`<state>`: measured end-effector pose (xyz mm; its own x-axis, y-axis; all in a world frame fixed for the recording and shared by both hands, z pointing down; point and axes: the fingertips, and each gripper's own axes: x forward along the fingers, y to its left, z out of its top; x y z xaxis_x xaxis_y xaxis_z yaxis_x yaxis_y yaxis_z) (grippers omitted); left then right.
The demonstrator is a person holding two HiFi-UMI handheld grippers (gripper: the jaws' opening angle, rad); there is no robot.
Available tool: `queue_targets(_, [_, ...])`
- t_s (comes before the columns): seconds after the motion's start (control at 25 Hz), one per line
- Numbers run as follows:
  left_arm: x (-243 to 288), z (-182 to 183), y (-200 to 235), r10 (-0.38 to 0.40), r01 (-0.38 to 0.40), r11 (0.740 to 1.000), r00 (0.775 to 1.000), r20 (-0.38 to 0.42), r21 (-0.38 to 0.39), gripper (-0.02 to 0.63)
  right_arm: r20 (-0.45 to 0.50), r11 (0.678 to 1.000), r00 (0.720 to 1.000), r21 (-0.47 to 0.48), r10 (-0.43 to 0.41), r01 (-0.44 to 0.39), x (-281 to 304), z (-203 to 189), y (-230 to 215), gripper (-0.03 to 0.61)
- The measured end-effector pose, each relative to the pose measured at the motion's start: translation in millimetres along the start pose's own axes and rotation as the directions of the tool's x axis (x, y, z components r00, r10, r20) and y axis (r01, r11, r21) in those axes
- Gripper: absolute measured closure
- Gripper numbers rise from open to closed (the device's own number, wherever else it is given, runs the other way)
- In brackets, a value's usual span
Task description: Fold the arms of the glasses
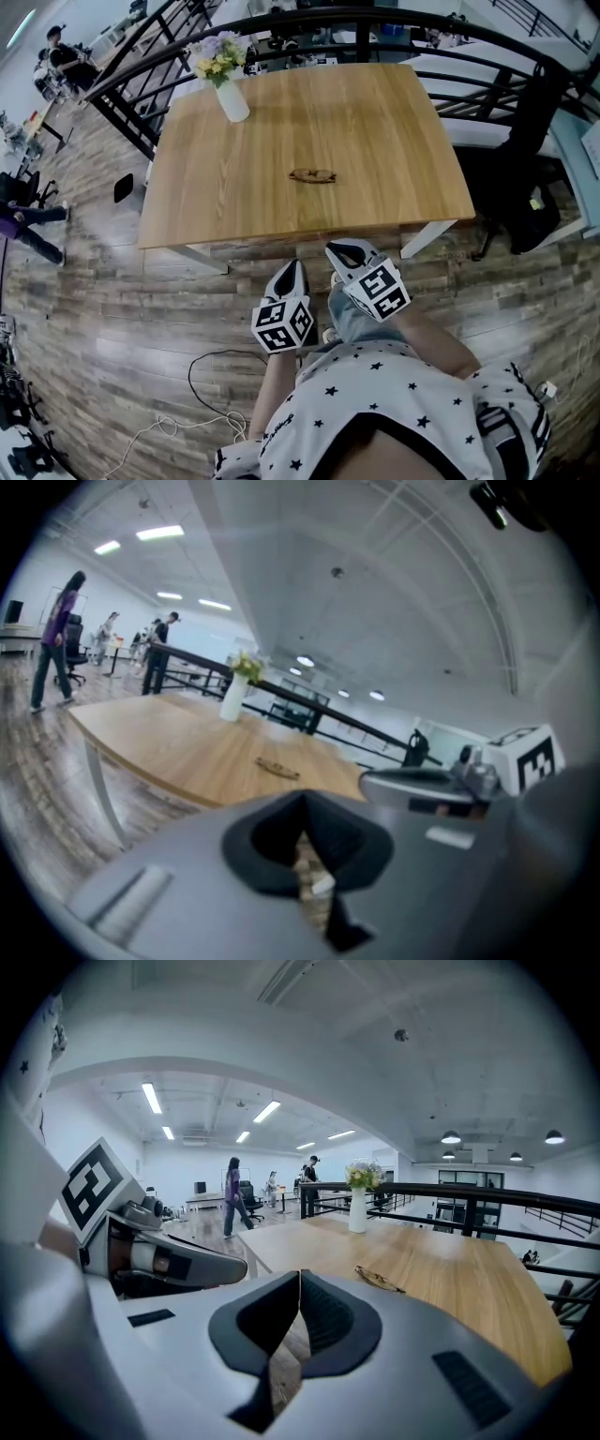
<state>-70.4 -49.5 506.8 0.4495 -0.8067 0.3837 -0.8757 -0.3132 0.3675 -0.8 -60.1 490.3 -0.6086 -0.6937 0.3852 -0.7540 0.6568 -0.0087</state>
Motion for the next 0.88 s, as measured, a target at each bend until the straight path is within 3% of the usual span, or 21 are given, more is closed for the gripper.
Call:
queue_targets(0.28, [-9.7,-4.9,-3.3,-0.003,0.003,1.000,1.000,-0.003,0.007,0.607,0.008,0.999,1.000,-0.043,0.004,-0.004,-6.5,-0.4,12.3,0.562])
queue_targets(0.88, [-12.8,-1.5,1.0,-0.006,0.006,1.000,1.000,-0.001,0.019,0.607,0.034,1.000,0.999,-0.030,-0.002,0.003,-9.0,6.2,15.0,0.563])
